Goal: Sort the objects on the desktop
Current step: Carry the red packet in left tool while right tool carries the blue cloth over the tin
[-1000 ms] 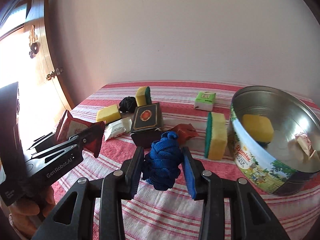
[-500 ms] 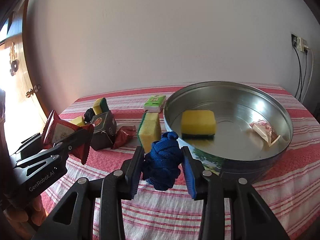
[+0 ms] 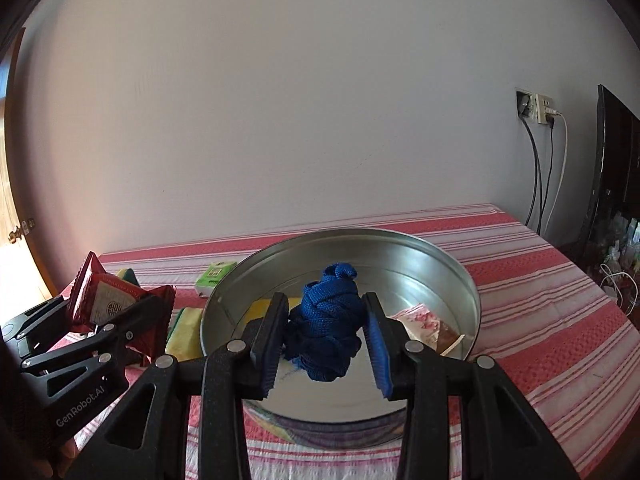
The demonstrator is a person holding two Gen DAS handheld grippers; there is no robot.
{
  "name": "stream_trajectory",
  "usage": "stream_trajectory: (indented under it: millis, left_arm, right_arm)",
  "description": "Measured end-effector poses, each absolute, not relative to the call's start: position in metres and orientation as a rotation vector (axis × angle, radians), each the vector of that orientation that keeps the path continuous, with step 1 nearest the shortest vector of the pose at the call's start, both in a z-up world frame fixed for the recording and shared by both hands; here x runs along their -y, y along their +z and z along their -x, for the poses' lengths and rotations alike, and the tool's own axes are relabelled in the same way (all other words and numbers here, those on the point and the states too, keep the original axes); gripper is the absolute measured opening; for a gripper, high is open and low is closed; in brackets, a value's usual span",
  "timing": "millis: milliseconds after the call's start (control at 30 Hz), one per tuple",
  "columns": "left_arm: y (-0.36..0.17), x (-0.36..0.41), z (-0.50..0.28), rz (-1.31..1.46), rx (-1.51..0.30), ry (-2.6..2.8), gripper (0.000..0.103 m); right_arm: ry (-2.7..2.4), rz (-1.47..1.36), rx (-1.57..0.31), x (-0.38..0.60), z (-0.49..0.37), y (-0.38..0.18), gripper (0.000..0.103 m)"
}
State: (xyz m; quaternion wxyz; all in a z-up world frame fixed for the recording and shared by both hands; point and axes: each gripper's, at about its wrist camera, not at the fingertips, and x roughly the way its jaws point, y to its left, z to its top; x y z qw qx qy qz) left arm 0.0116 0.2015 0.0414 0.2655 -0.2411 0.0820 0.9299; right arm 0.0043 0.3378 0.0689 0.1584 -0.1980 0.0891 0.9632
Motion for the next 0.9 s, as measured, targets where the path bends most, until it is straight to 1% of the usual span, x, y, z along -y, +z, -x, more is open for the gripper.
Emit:
stream_trajectory:
  millis: [133, 267, 400, 767, 900]
  left_arm:
    - [0.038, -0.223, -0.002, 0.667, -0.215, 2.524, 0.039]
    - [0.035, -0.241, 0.008, 0.682, -0.217, 2.537, 0.039]
    - [0.033, -0.257, 0.017, 0.676, -0.232, 2.546, 0.039]
    - [0.022, -0.301, 0.036, 0.699, -0.263, 2.521, 0.039]
    - [0.015, -0.309, 0.043, 0.695, -0.316, 2.559, 0.039]
  right_arm:
    - [2.718, 0.506, -0.224, -0.356, -0.004, 0.072, 0.041]
    - [2.699, 0.496, -0.251, -0.374, -0.002, 0.074, 0.041]
    - [2.680, 0.479, -0.239, -0.384, 0.001, 0.077, 0.041]
    - [2.577, 0.416, -0.165, -0.414, 0.020, 0.072, 0.041]
    - [2.579, 0.430, -0.227, -0.422, 0.025, 0.061, 0.041]
